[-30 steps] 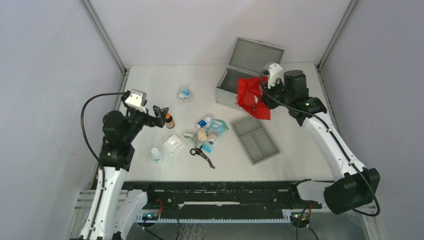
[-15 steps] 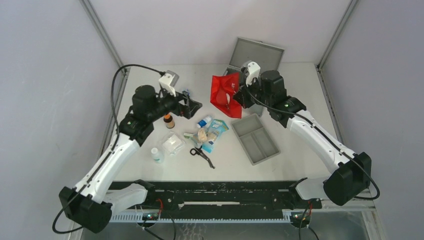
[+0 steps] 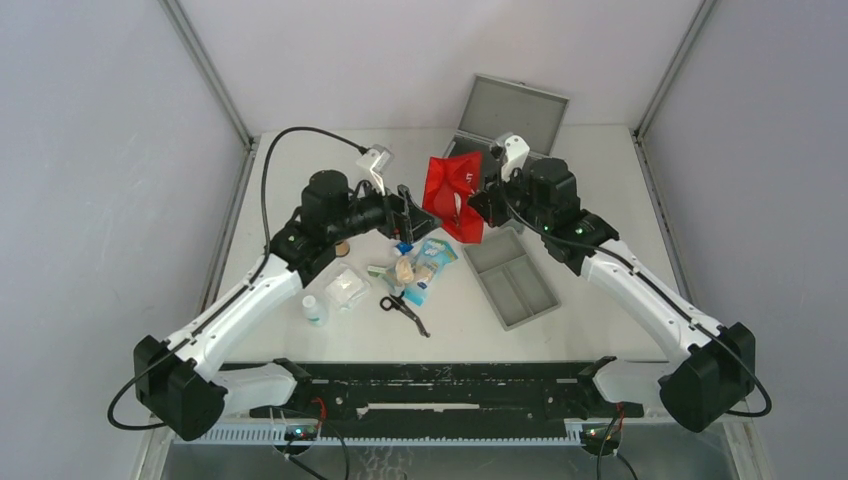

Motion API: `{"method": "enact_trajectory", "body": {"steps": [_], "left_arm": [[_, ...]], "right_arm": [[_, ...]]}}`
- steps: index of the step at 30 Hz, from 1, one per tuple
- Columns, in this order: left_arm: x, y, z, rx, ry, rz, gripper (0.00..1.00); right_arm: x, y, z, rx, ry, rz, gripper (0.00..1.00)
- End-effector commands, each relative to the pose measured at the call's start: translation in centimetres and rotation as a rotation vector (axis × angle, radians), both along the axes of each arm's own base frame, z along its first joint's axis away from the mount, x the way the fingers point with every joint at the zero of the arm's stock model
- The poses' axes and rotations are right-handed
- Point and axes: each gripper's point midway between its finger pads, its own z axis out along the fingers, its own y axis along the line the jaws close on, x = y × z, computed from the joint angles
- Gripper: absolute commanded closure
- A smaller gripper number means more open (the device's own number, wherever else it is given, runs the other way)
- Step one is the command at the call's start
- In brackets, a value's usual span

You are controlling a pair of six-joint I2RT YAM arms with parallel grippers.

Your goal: Organize the medicine kit

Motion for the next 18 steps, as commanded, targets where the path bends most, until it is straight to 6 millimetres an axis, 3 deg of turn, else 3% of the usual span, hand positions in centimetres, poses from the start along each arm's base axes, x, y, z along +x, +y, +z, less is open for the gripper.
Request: {"method": "enact_trajectory", "body": {"steps": [1,4,8,14,18], "left_arm": [[-0.1,-1.5,4.1,-0.159,0.024,-0.021,0.08],[0.4,-1.8,3.6,-0.178,0.088,0.005,0.1],[0.7,-2.4,2.6,-0.195,0.166,0.007,0.29],[0.7,-2.5,1.7,-0.192,0.17,0.023,0.35],[0.9,-2.9,1.8,-0.155,0.126,0.0,0.51]], "right_arm": [[0.3,0.4,3.4,0.089,-0.097,-0.041,1.0],[0.2,0.7,3.3,0.088,-0.107,-0.053,1.0],[0.5,0.6,3.0,0.074,-0.112,-0.091,1.0],[1.5,-0.9,2.9,0.073,-0.105,-0.197,1.0],[1.4,-0.8,2.7,0.084,-0.088,-0.208,1.0]]}}
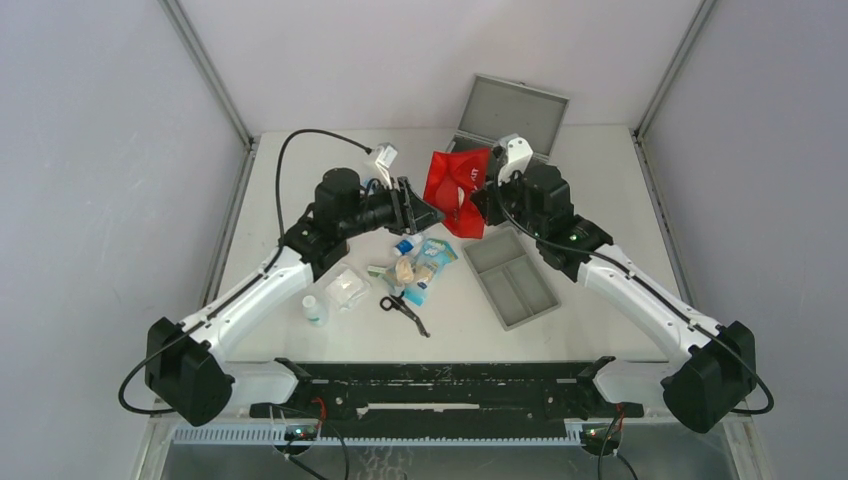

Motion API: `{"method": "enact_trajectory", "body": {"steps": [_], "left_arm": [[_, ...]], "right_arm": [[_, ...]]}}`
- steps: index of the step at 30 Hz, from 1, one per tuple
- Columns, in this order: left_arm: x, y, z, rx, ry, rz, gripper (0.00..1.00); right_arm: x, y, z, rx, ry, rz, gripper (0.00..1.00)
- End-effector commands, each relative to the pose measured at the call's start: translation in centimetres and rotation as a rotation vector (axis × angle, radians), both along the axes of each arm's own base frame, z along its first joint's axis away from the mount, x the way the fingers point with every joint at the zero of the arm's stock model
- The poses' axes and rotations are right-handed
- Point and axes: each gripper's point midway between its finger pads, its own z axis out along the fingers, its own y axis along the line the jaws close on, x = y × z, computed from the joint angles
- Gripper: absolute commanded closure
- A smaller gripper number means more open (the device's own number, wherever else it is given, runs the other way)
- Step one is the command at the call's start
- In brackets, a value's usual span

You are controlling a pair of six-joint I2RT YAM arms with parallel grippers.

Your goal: Organize the medicine kit

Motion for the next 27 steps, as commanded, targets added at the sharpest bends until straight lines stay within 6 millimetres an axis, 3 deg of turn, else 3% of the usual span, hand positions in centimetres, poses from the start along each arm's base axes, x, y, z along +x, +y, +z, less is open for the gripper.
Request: {"method": "enact_trajectory", "body": {"steps": [1,8,12,18,21,23,27], "left_arm": [[0.1,-0.8,2.7,-0.018,-0.098,-0.029,0.55],[0.6,-0.3,2.9,0.023,-0.157,-0.015,0.77],[0.8,0.4,3.8,0.07,-0.221,0.001,0.97],[1.6,2.8,5.9,0.2,-0.366,0.07,1.0],[1.4,4.1,6.8,0.287,-0.443,0.071,1.0],[0.9,5.0,6.8,0.361,-0.479,0.054,1.0],[0.1,6.5,6.2,0.505,-0.521,-0.006,1.0]], "right_arm": [[0.2,-0.2,2.7,0.078,-0.057,-0.044,1.0],[-0.5,0.2,2.9,0.101,-0.053,-0.005,1.0],[-1.0,0.8,2.9,0.105,-0.053,0.051,0.96],[-1.7,1.1,2.8,0.037,-0.103,0.133,0.56],[-2.4,0.4,3.8,-0.001,-0.166,0.181,0.38],[-3.4,-0.1,4.9,-0.012,-0.217,0.247,0.2],[-5.4,-1.0,7.1,-0.068,-0.314,0.356,0.11]]}}
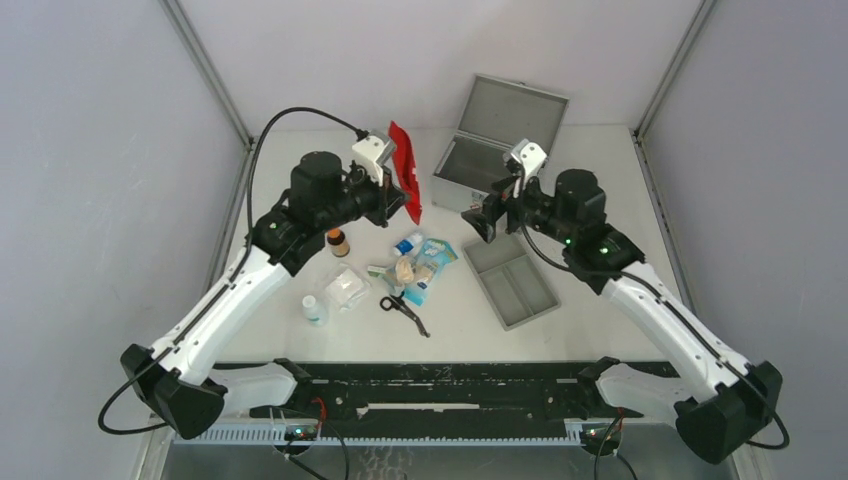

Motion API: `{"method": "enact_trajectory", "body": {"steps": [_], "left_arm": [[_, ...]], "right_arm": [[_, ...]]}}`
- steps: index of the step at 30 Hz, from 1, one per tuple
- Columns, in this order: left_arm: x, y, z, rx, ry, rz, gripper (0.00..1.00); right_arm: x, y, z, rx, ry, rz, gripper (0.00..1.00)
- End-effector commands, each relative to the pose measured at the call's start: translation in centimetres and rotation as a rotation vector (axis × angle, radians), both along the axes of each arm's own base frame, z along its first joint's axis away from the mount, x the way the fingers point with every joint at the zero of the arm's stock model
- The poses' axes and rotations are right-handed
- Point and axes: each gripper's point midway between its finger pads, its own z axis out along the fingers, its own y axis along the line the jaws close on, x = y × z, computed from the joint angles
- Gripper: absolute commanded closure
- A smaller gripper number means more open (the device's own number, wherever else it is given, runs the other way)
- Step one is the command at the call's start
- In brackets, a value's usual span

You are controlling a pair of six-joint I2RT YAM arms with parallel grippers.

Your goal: Organize the medicine kit

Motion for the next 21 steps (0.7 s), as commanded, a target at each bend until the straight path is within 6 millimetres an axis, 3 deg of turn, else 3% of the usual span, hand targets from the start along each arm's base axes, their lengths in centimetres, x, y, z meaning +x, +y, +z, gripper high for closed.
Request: {"method": "enact_trajectory", "body": {"steps": [1,14,21], "left_arm": [[-1.4,2.2,2.2,0.19,-0.14,-0.069,1.0],[-9.4,1.4,-1.3,0.361,-0.168,-0.525,1.0],[-12.1,0.3,-3.0,0.394,-0.139,-0.671,1.0]], "right_arm": [[-2.6,-0.7,4.1,-0.063,-0.186,0.156,0.1],[-4.6,-0.1,3.8,-0.226,-0.374,0.353,0.1],[-7.6,0.4,2.5,-0.289,-0.422,0.562,0.12]]}}
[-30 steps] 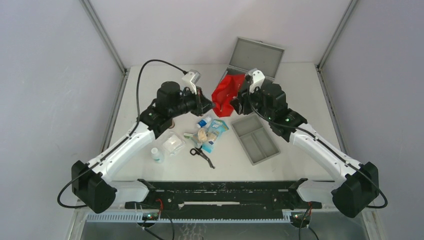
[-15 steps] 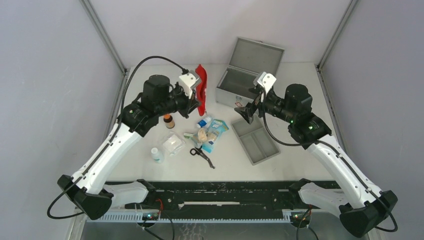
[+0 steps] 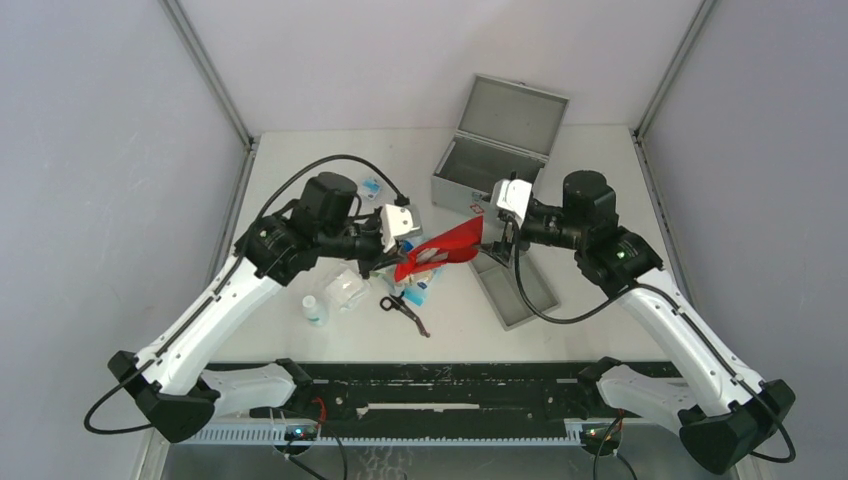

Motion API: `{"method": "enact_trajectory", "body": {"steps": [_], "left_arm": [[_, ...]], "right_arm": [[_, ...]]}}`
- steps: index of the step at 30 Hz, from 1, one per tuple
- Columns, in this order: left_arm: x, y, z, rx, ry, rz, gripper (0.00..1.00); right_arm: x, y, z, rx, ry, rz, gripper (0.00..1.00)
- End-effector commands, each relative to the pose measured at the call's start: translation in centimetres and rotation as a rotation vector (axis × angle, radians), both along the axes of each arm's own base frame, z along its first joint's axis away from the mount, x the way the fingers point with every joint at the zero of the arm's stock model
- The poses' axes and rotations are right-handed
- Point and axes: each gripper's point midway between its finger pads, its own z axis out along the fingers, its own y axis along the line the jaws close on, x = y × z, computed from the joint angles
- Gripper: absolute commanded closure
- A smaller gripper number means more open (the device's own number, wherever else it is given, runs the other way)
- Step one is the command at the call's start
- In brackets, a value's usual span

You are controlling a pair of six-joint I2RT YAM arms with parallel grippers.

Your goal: Organize the medicine kit

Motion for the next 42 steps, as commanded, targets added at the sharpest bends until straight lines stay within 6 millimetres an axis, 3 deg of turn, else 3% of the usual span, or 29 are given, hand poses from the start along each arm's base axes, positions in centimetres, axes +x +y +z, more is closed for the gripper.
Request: {"method": "enact_trajectory", "body": {"steps": [1,8,11,18,20,22,23,26,36,42], "left_arm": [[-1.9,-0.8,0.4,0.001,-0.018,-0.123,1.0],[-2.7,-1.9,-0.1,0.015,0.001,-0.157,1.0],[-2.9,-2.1,-0.2,0.021,0.006,-0.164,1.0],[-2.9,-2.3,-0.4,0.029,0.005,-0.163,1.0],[-2.9,-2.2,-0.5,0.033,0.0,-0.159,1.0],[-2.7,-2.0,-0.4,0.033,-0.014,-0.151,1.0],[-2.5,-2.0,-0.3,0.032,-0.025,-0.143,0.99],[-1.5,-1.6,0.4,0.017,-0.096,-0.094,0.91],[4.0,0.0,4.9,-0.131,-0.318,0.187,0.38],[4.8,-0.4,4.5,-0.165,-0.292,0.18,0.32]], "right_arm": [[-2.9,0.5,1.0,-0.049,-0.08,0.182,0.12],[-6.3,1.6,-1.3,-0.143,-0.043,0.303,0.15],[-6.6,2.2,-2.2,-0.172,-0.018,0.308,0.23],[-6.5,3.5,-3.1,-0.172,0.034,0.316,0.56],[-6.4,3.8,-3.3,-0.171,0.046,0.311,0.72],[-6.1,3.9,-3.4,-0.168,0.058,0.297,0.97],[-5.9,3.9,-3.4,-0.165,0.068,0.282,1.0],[-4.8,3.8,-2.8,-0.11,0.136,0.196,1.0],[-1.7,2.7,-0.1,0.213,0.368,0.008,1.0],[-1.9,2.0,0.1,0.265,0.389,0.009,1.0]]}}
